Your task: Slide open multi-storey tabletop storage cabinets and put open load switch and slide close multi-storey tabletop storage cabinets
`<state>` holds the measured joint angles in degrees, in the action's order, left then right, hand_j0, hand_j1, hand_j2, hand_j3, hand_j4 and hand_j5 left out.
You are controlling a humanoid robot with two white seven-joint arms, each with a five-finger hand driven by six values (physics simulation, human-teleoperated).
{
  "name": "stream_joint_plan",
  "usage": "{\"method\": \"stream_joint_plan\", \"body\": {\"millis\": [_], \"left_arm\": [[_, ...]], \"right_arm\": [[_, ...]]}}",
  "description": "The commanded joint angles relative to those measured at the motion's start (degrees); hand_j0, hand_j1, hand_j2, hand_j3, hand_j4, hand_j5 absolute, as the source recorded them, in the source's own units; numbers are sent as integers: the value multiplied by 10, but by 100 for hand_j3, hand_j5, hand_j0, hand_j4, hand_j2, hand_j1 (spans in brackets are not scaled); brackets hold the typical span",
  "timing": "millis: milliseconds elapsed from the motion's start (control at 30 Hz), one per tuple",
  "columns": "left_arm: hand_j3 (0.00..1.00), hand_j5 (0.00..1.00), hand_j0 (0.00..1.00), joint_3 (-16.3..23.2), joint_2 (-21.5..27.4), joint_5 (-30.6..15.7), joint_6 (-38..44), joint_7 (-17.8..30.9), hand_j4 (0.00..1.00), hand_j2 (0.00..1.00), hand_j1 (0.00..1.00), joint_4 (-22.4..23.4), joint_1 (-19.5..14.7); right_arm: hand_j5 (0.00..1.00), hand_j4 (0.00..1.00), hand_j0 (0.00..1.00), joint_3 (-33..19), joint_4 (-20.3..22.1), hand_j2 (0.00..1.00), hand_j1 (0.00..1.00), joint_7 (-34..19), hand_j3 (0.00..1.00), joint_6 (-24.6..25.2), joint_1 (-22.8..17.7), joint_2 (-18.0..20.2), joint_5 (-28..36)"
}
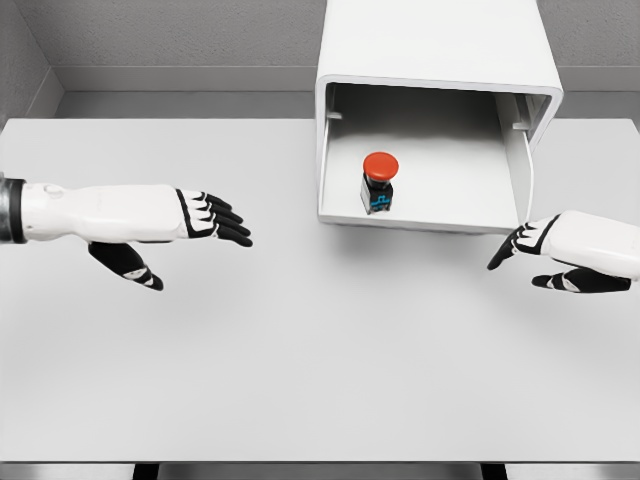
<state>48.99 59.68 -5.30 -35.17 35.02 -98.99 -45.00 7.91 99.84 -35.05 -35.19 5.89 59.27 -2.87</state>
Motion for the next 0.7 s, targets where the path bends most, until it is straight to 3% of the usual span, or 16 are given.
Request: {"method": "stream_joint_plan", "body": {"millis": [0,500,667], "left_arm": [[100,100,100,1,-1,-3,2,0,100,100,100,4,0],[100,100,100,1,-4,-3,2,0,100,100,100,2,4],[100,100,100,1,-4,-3,2,0,100,100,100,2,4]], "right_arm": [[69,69,69,-1,-7,69,69,1,69,2,1,1,4],[71,71,71,-6,-43,71,71,1,71,2,15,1,9],[71,71,71,3,10,71,71,1,71,2,4,6,2]]}}
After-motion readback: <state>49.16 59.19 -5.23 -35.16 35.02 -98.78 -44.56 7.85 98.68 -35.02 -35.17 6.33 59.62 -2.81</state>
